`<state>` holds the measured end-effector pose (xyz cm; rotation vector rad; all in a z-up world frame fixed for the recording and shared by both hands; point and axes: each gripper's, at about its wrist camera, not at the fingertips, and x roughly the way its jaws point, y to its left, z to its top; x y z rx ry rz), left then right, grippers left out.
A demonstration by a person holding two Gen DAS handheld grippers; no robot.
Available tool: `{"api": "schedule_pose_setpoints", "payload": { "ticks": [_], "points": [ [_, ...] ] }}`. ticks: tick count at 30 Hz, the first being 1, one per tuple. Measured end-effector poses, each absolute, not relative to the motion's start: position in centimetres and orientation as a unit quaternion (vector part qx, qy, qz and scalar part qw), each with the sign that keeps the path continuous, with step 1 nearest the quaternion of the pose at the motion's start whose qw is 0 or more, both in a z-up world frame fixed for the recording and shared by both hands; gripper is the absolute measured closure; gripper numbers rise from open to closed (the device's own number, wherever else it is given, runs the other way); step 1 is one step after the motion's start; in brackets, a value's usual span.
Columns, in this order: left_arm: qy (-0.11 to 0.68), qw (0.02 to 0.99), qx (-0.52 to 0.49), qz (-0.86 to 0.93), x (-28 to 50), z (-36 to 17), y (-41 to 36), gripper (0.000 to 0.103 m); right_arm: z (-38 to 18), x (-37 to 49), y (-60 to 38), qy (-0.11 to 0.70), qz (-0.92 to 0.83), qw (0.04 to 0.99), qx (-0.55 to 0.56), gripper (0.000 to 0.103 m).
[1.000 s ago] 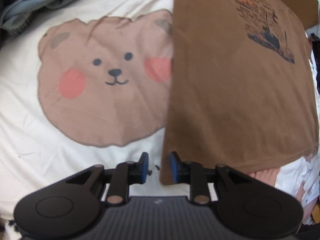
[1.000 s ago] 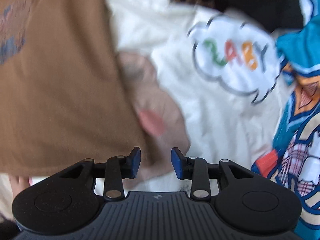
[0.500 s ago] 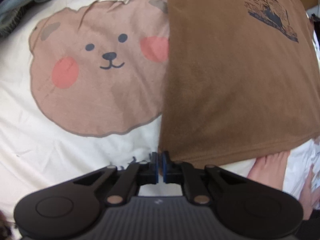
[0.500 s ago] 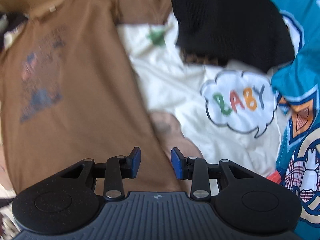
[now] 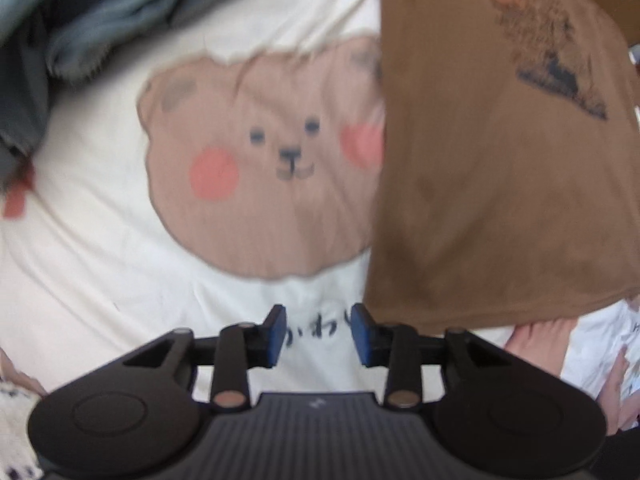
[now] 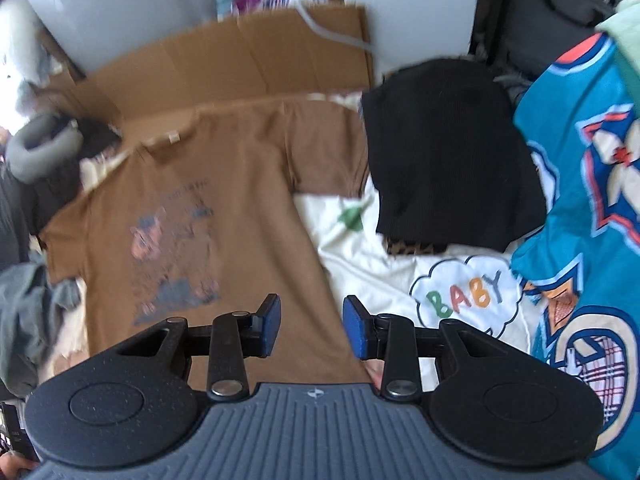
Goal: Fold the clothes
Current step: 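Lift both open tools above the flattened T-shirt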
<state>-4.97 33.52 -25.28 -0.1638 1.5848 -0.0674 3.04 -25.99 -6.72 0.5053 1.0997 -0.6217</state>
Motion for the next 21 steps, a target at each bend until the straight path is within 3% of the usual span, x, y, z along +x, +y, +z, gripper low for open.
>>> {"api": "schedule_pose_setpoints", "payload": {
  "ticks": [5,8,9,12,21],
  "points": [
    [0.685,0.724,-0.079,-0.027,-1.5,-21.0,32.9,0.061,-3.1,1.7,-25.3,0.487,-0.299,0.787,0.234,0.054],
    [0.663,0.744,-0.07,-0.03,0.7,-18.1,32.7,0.041,-1.4,1.9,-25.7,0.498,-0.304,0.781,0.223,0.054],
    [0.656,0.751,-0.066,-0.031,1.1,-17.3,32.7,0.039,-0.8,2.2,-25.9,0.498,-0.306,0.782,0.219,0.053],
    [0.64,0.765,-0.056,-0.034,2.9,-15.5,32.1,0.039,0.5,2.7,-26.8,0.483,-0.302,0.794,0.212,0.048],
    [0.589,0.806,-0.018,-0.047,10.3,-8.3,27.7,0.036,-1.4,4.3,-29.5,0.454,-0.281,0.807,0.253,0.048]
  ]
}}
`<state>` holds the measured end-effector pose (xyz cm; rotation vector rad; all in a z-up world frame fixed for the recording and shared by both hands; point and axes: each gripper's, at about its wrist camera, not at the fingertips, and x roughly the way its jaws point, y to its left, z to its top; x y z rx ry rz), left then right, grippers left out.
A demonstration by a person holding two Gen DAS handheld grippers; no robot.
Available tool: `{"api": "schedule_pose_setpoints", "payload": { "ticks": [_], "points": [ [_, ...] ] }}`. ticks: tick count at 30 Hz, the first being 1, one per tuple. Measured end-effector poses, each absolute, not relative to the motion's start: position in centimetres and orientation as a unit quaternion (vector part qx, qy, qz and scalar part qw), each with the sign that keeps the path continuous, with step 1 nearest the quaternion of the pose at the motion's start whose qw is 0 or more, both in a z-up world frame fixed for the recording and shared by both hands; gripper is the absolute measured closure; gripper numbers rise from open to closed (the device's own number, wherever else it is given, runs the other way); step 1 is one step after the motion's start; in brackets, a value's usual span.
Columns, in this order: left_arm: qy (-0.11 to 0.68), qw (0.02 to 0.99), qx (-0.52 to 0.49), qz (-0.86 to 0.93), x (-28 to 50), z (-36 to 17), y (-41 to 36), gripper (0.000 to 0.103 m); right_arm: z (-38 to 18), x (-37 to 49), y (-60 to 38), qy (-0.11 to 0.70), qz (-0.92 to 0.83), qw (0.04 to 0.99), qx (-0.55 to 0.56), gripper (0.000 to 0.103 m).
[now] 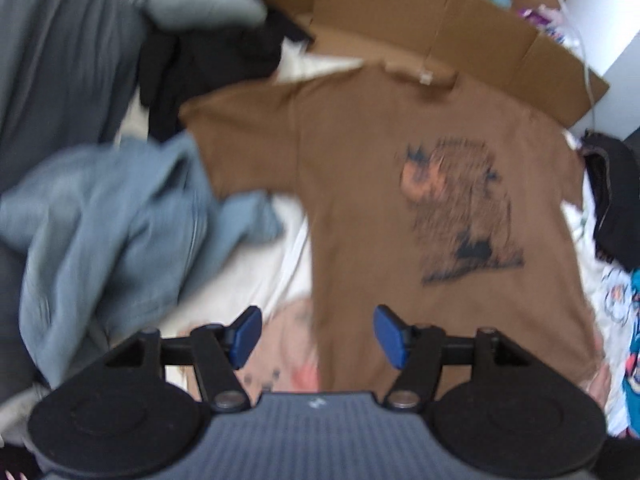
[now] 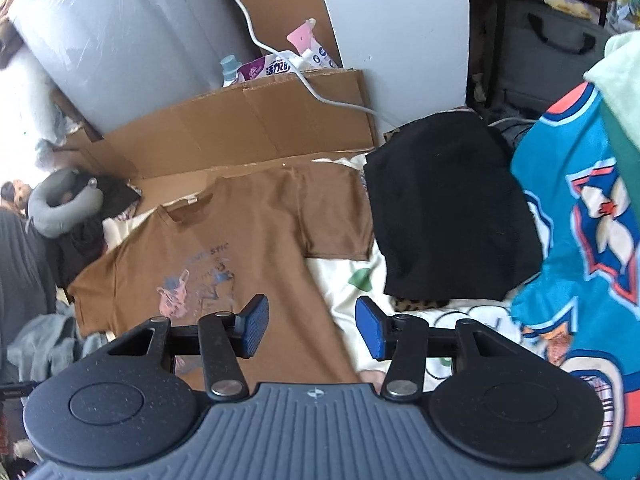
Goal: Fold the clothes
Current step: 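Lift both open tools above the flattened T-shirt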
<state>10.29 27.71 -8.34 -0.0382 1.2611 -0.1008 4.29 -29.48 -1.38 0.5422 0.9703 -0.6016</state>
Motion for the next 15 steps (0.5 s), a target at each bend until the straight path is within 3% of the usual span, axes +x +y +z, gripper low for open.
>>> {"api": "schedule_pose_setpoints", "payload": {
  "ticks": [7,9,15],
  "points": [
    [0.556,0.828,0.02,-0.067,17.2,-4.9,21.8,0.034,-4.8,5.2,-31.1,0.423,-0.294,0.807,0.29,0.048],
    [0.557,0.827,0.015,-0.076,19.1,-5.2,19.9,0.03,-6.0,5.4,-31.8,0.423,-0.303,0.804,0.287,0.048],
    [0.557,0.827,0.005,-0.078,24.3,-7.4,14.2,0.03,-9.4,5.9,-33.9,0.417,-0.314,0.792,0.316,0.048]
  ]
}}
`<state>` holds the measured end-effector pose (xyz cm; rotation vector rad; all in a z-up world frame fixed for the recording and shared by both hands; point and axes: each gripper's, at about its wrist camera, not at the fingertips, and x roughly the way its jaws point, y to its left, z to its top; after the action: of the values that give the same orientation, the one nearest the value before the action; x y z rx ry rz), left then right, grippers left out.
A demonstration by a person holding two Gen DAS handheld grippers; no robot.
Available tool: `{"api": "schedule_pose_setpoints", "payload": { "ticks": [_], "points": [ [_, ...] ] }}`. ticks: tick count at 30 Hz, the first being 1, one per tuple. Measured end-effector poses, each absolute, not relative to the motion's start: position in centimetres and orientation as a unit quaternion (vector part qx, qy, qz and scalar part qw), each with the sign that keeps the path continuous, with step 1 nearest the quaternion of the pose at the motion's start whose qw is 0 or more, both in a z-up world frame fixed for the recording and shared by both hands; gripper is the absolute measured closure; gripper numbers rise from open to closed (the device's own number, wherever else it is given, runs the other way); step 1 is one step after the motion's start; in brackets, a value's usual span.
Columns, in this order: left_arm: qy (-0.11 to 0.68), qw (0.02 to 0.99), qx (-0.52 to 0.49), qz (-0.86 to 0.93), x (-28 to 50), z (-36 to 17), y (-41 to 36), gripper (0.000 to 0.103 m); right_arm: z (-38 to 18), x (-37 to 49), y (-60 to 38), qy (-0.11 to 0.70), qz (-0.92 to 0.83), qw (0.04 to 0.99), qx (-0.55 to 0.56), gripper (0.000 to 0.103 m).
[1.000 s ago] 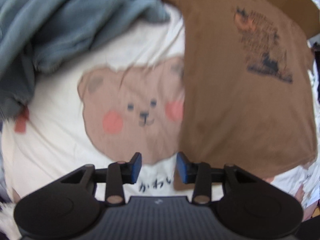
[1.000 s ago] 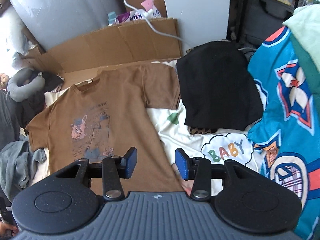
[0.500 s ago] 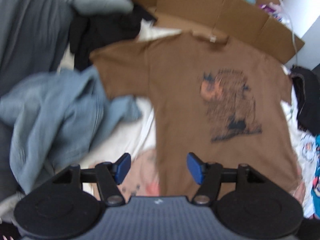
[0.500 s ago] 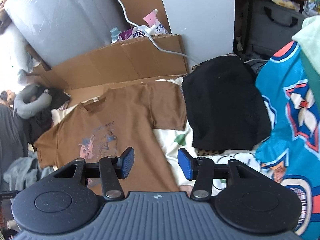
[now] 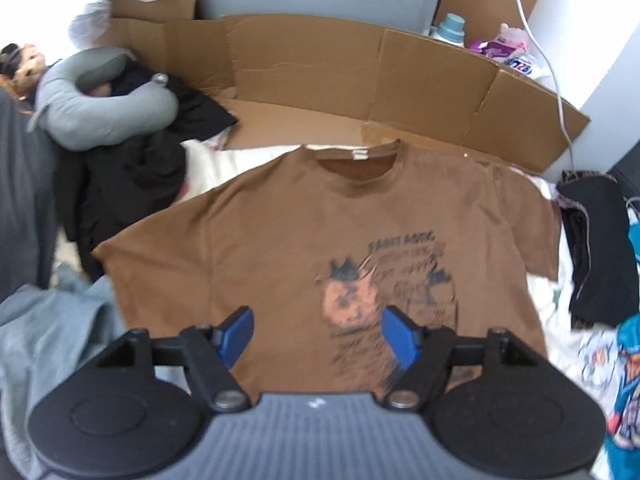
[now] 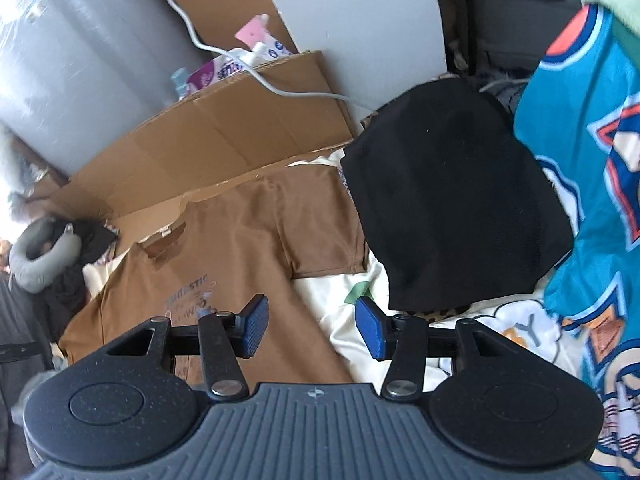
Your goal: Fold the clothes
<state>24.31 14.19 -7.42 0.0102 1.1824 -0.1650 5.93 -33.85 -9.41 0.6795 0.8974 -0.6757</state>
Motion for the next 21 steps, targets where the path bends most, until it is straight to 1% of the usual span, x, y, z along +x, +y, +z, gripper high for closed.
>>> {"api": "schedule_pose_setpoints", "payload": {
  "ticks": [5,14,17,18,20,21],
  "points": [
    [0.554,0.828,0.003,-0.084,27.4,-10.2,9.5,0.03,-12.1,6.5,-35.0,0.407,-0.303,0.793,0.337,0.048],
    [0.542,0.83,0.027,-0.127,29.9,-15.9,1.9,0.031,-18.0,7.7,-37.3,0.383,-0.307,0.796,0.354,0.048],
    [0.531,0.834,0.017,-0.15,30.8,-18.1,-0.2,0.035,-20.4,8.3,-38.1,0.376,-0.302,0.804,0.347,0.048],
    [0.526,0.835,0.019,-0.16,31.2,-18.9,-1.1,0.041,-21.3,8.4,-38.4,0.37,-0.3,0.806,0.35,0.048],
    [0.513,0.839,0.027,-0.181,31.8,-20.2,-3.1,0.048,-23.0,8.6,-39.0,0.361,-0.3,0.81,0.352,0.048],
    [0.506,0.84,0.03,-0.192,32.1,-20.8,-4.1,0.049,-24.0,8.7,-39.3,0.359,-0.303,0.81,0.35,0.049]
  ]
}}
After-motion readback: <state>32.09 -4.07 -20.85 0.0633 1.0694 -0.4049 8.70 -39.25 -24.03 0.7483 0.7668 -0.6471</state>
